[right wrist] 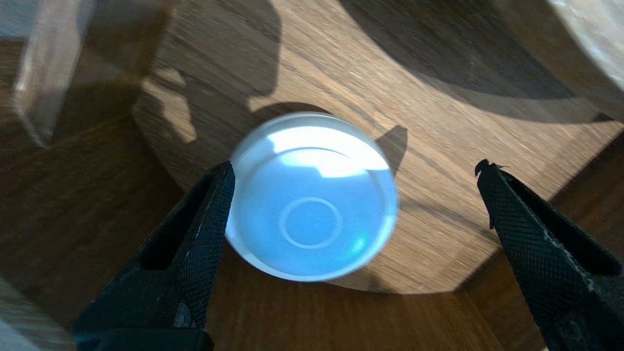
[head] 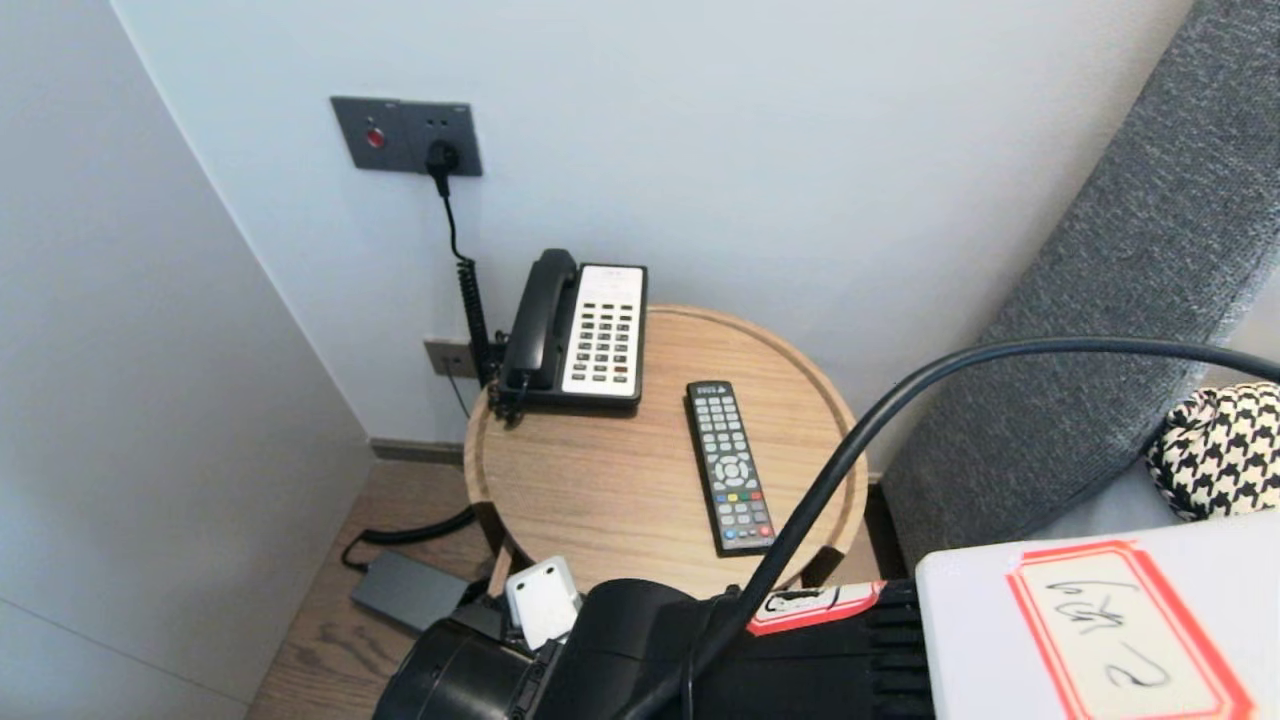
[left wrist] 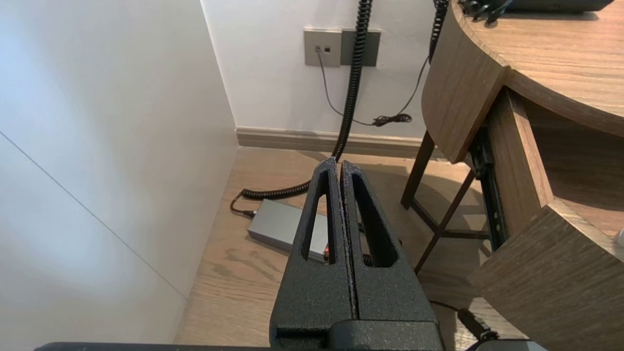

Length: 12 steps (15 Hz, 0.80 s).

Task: Take the remote control out of the drawer one by one and place them on the table

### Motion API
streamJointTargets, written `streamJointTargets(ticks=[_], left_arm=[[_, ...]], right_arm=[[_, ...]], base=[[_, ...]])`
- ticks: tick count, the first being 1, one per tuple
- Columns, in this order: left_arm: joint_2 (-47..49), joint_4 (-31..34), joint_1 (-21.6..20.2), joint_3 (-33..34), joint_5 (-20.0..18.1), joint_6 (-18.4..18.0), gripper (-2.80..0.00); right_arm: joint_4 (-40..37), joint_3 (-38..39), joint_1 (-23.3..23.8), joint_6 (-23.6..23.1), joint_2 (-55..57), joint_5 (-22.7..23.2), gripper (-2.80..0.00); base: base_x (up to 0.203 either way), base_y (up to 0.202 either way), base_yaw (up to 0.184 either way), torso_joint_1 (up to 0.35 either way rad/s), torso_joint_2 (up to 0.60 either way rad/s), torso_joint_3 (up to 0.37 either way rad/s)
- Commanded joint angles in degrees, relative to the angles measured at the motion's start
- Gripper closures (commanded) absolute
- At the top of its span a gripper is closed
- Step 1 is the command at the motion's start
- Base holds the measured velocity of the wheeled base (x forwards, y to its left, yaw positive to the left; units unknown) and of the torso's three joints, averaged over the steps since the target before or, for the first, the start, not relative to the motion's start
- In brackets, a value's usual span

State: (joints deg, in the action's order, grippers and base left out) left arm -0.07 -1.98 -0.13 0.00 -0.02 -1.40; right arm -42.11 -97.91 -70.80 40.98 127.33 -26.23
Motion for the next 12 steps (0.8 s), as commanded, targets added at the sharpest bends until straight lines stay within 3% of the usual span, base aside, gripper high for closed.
streamJointTargets(ticks=[1,12], left_arm=[[0.0,0.0,0.0,0.7,0.0,0.0,0.00],[0.0,0.0,0.0,0.7,0.0,0.0,0.00]], right_arm=[[-0.2,0.8,0.1,0.4,-0.8,-0.1,-2.80],[-0.1,-2.5,0.3,0.0,-0.1,-0.1,-2.80]], base=[[0.000,0.000,0.000,0.000,0.00,0.000],[0.000,0.000,0.000,0.000,0.00,0.000]])
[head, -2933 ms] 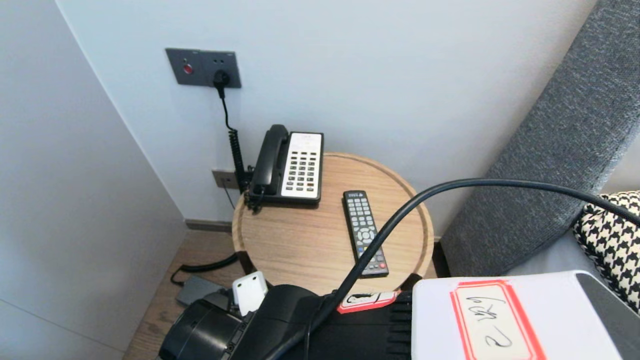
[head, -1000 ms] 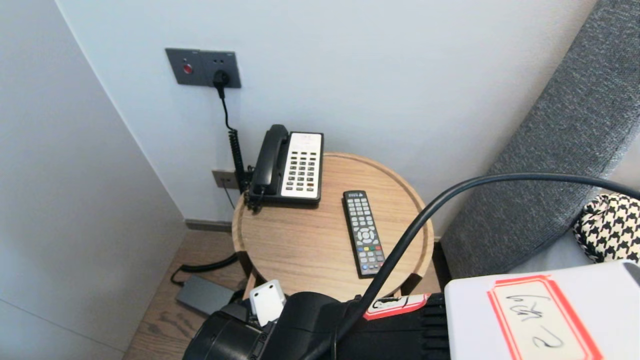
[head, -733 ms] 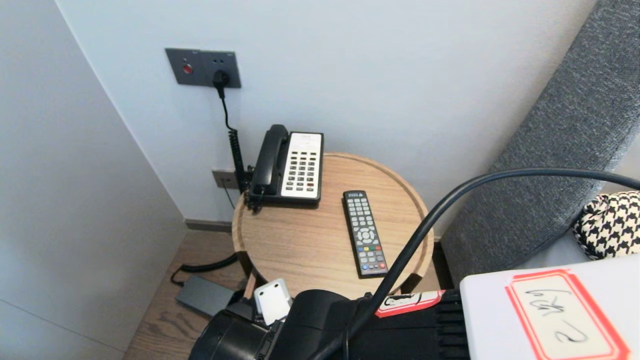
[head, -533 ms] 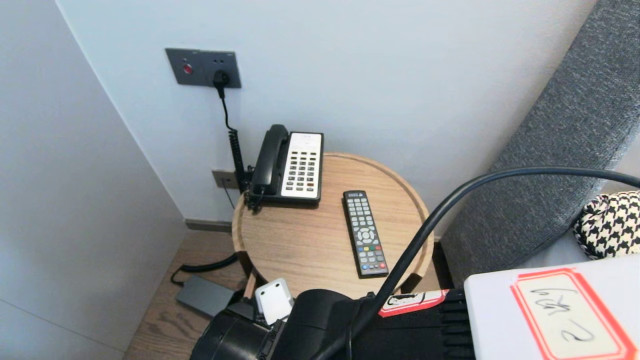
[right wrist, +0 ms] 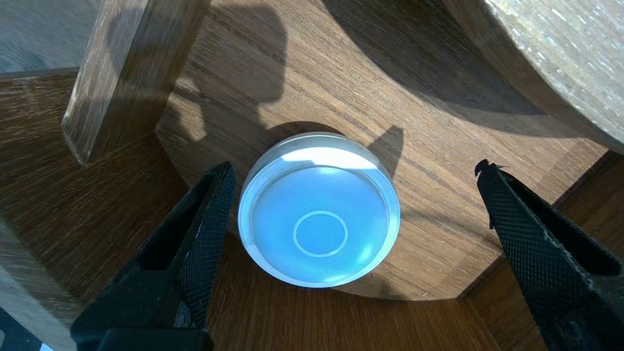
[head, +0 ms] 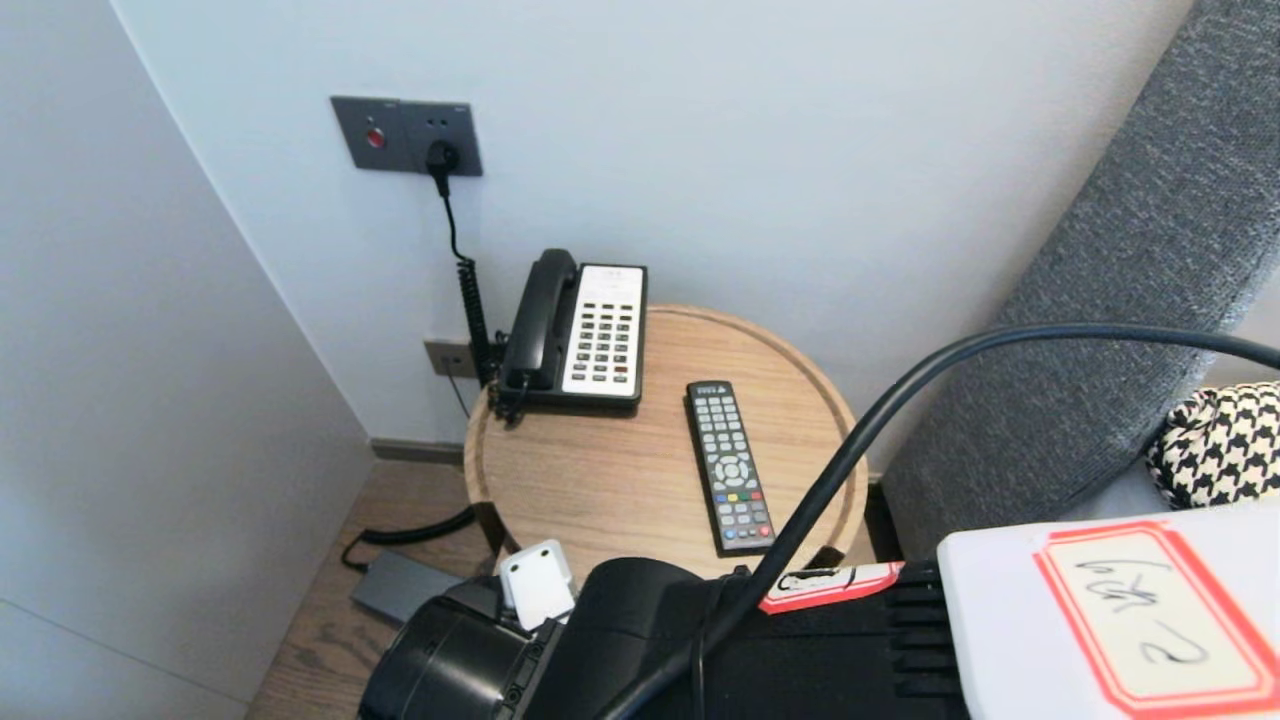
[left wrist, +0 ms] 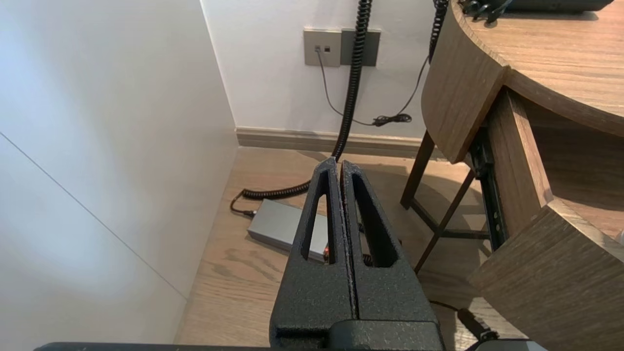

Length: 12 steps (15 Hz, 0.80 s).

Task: Take the remote control out of the drawer one by one and place them on the table

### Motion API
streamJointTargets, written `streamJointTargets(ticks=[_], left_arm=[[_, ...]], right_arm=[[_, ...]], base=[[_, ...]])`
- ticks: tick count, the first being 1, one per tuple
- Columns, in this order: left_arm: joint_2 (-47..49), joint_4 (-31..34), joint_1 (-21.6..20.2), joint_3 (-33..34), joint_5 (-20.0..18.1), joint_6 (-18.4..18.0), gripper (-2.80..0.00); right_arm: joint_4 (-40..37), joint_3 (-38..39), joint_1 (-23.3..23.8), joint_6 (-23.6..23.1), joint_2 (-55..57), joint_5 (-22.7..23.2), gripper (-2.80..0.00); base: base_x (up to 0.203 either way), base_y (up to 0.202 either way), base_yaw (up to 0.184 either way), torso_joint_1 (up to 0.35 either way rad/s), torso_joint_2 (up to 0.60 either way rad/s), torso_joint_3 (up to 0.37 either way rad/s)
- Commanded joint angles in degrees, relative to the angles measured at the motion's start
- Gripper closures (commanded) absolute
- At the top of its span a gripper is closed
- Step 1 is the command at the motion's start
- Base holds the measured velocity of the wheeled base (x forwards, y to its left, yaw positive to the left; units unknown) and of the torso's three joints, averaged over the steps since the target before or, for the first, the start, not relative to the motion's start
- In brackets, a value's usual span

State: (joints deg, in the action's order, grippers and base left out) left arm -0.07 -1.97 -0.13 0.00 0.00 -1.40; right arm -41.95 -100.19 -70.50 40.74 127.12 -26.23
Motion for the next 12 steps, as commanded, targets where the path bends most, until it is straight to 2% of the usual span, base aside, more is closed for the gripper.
streamJointTargets(ticks=[1,12], left_arm=[[0.0,0.0,0.0,0.6,0.0,0.0,0.00],[0.0,0.0,0.0,0.6,-0.1,0.0,0.00]], right_arm=[[-0.1,-0.2,-0.1,0.3,0.8,-0.1,-2.80],[-0.2,-0.6,-0.1,0.8,4.4,-0.1,-2.80]], base=[[0.000,0.000,0.000,0.000,0.00,0.000],[0.000,0.000,0.000,0.000,0.00,0.000]])
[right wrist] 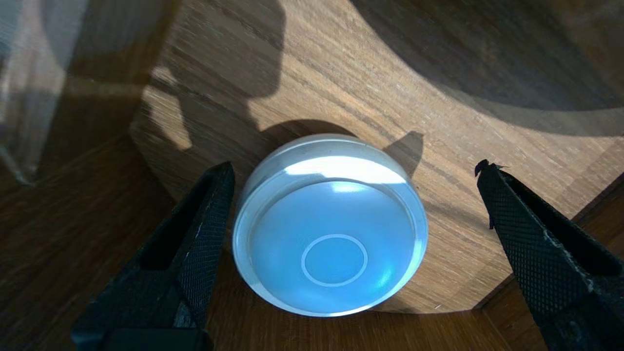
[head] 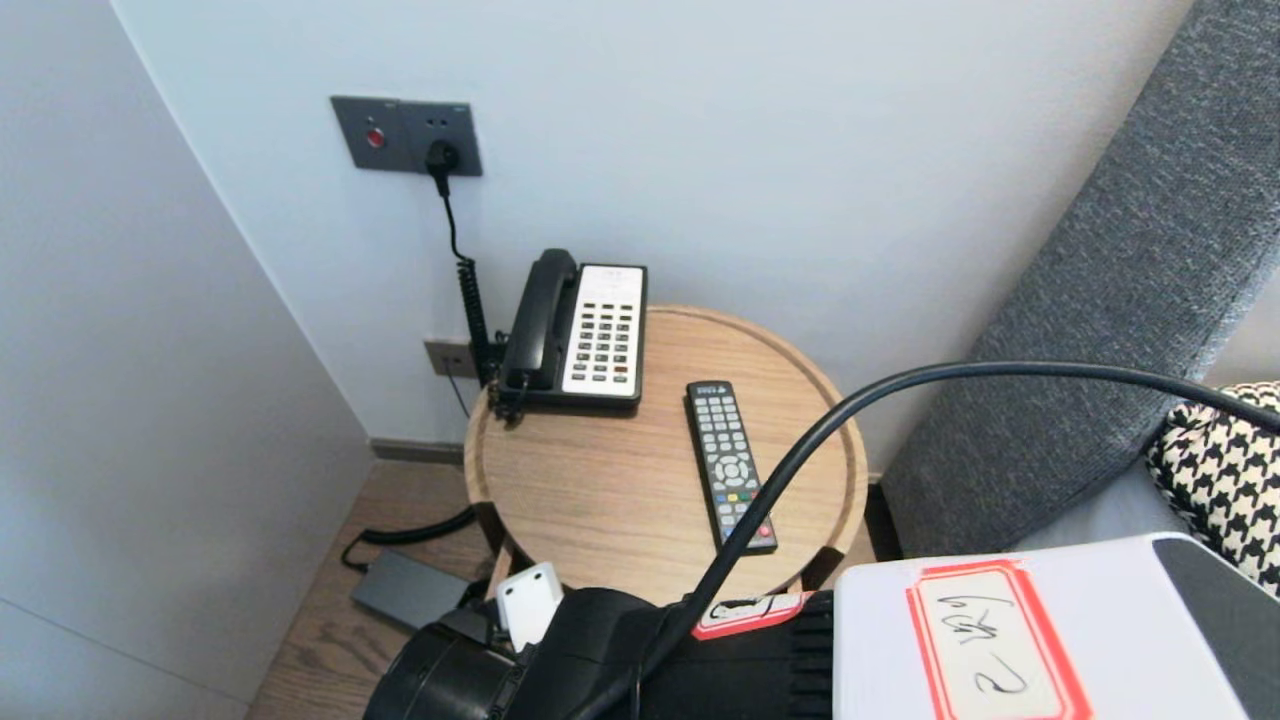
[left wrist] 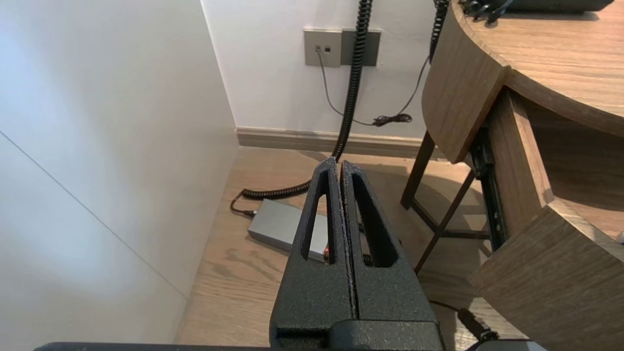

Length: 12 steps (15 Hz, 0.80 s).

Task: Take the remote control out of the drawer one by one and place them on the table

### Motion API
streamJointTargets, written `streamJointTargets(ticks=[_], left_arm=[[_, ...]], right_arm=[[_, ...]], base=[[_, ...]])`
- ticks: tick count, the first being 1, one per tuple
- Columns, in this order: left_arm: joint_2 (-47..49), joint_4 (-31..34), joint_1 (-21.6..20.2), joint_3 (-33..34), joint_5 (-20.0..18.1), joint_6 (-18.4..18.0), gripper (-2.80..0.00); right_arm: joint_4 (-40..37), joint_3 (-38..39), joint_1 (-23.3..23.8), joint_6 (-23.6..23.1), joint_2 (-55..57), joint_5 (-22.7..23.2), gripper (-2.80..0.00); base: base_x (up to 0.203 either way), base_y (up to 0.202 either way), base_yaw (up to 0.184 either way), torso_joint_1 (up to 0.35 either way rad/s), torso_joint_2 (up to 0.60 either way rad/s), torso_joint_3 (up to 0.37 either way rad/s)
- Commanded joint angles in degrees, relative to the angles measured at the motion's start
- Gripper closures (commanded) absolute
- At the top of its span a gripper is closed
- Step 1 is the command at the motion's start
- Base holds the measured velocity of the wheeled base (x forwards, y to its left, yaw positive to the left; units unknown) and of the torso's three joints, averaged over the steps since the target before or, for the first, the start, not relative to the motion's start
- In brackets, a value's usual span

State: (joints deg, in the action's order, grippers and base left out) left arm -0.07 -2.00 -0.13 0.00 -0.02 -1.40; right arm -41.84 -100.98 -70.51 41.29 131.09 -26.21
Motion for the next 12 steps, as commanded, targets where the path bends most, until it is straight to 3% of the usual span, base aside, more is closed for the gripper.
streamJointTargets(ticks=[1,12], left_arm=[[0.0,0.0,0.0,0.7,0.0,0.0,0.00],[0.0,0.0,0.0,0.7,0.0,0.0,0.00]], right_arm=[[-0.3,0.5,-0.1,0.4,0.3,-0.1,-2.80],[-0.6,3.9,-0.2,3.1,-2.9,0.8,-2.80]], base=[[0.000,0.000,0.000,0.000,0.00,0.000],[0.000,0.000,0.000,0.000,0.00,0.000]])
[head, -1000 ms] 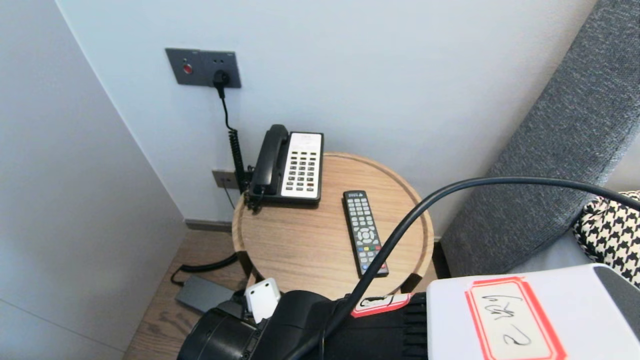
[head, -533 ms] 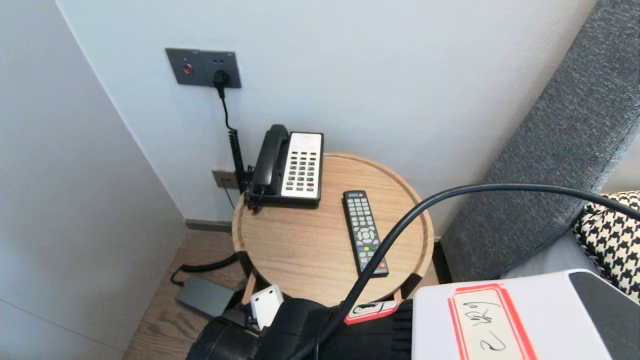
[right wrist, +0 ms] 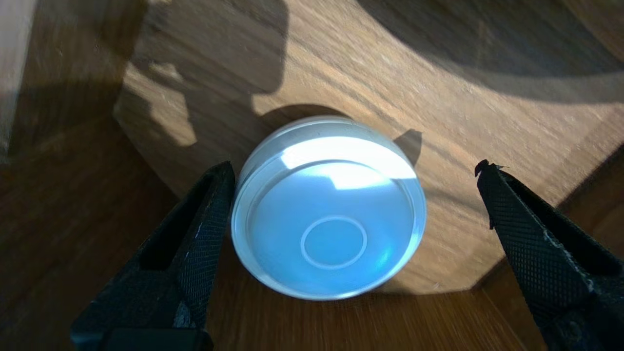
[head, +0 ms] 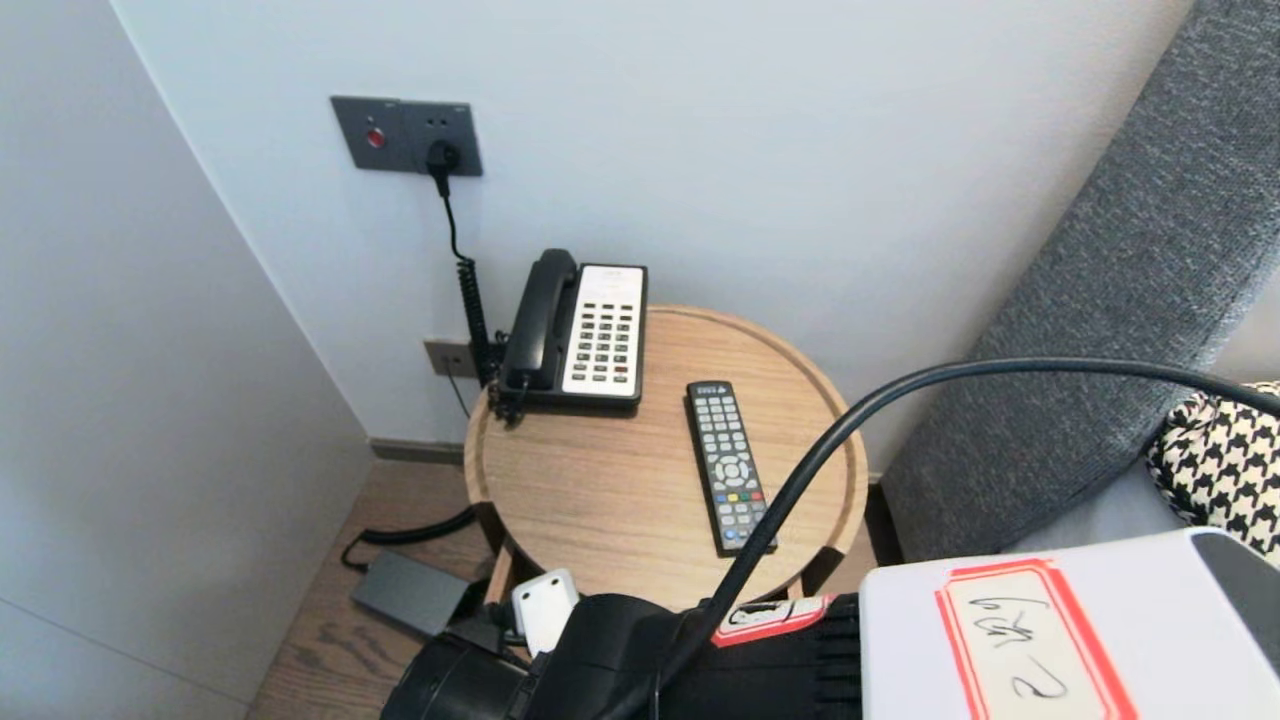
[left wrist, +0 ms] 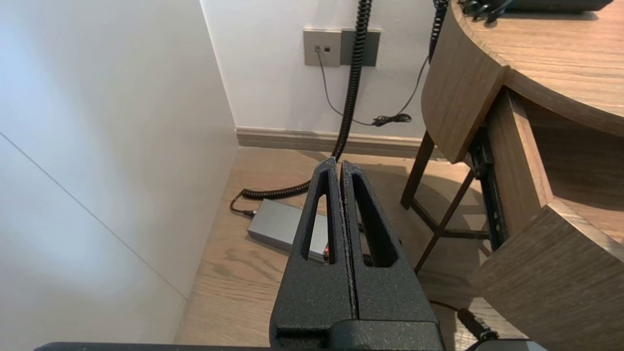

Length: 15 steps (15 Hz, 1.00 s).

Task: Take the remote control out of the drawer one by one and place them on the table

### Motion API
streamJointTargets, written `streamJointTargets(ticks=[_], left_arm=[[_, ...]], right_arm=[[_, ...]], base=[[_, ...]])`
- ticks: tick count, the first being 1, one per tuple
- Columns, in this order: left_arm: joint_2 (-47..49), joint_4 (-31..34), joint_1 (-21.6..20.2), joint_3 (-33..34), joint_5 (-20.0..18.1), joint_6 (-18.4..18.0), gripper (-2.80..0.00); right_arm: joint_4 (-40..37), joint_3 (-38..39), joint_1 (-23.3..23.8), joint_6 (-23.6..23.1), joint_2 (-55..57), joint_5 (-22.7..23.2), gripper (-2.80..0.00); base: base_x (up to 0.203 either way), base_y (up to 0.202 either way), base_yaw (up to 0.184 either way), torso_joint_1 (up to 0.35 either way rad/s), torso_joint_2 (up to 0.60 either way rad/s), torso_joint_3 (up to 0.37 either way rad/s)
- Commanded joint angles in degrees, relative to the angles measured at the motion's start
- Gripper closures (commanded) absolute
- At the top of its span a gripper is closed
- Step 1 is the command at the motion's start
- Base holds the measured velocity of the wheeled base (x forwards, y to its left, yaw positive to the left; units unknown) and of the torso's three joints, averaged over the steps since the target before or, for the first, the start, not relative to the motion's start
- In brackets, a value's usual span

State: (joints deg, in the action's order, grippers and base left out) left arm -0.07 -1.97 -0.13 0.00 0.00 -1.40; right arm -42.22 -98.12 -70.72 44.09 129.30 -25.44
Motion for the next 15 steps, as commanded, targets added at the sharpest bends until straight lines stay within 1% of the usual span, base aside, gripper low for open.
streamJointTargets(ticks=[1,2,5,12,15], left_arm=[[0.0,0.0,0.0,0.7,-0.1,0.0,0.00],[0.0,0.0,0.0,0.5,0.0,0.0,0.00],[0.0,0.0,0.0,0.7,0.0,0.0,0.00],[0.0,0.0,0.0,0.6,0.0,0.0,0.00],[0.0,0.0,0.0,0.6,0.0,0.0,0.00]], right_arm=[[-0.1,1.4,0.0,0.7,-1.3,0.1,-2.80],[-0.1,1.4,0.0,1.2,-1.3,0.3,-2.80],[-0.1,0.9,0.0,3.7,-1.3,3.8,-2.80],[-0.1,1.6,0.1,6.2,-1.1,7.2,-2.80],[-0.2,1.7,0.1,6.4,-1.1,8.0,-2.80]], base=[[0.000,0.000,0.000,0.000,0.00,0.000],[0.000,0.000,0.000,0.000,0.00,0.000],[0.000,0.000,0.000,0.000,0.00,0.000],[0.000,0.000,0.000,0.000,0.00,0.000],[0.000,0.000,0.000,0.000,0.00,0.000]])
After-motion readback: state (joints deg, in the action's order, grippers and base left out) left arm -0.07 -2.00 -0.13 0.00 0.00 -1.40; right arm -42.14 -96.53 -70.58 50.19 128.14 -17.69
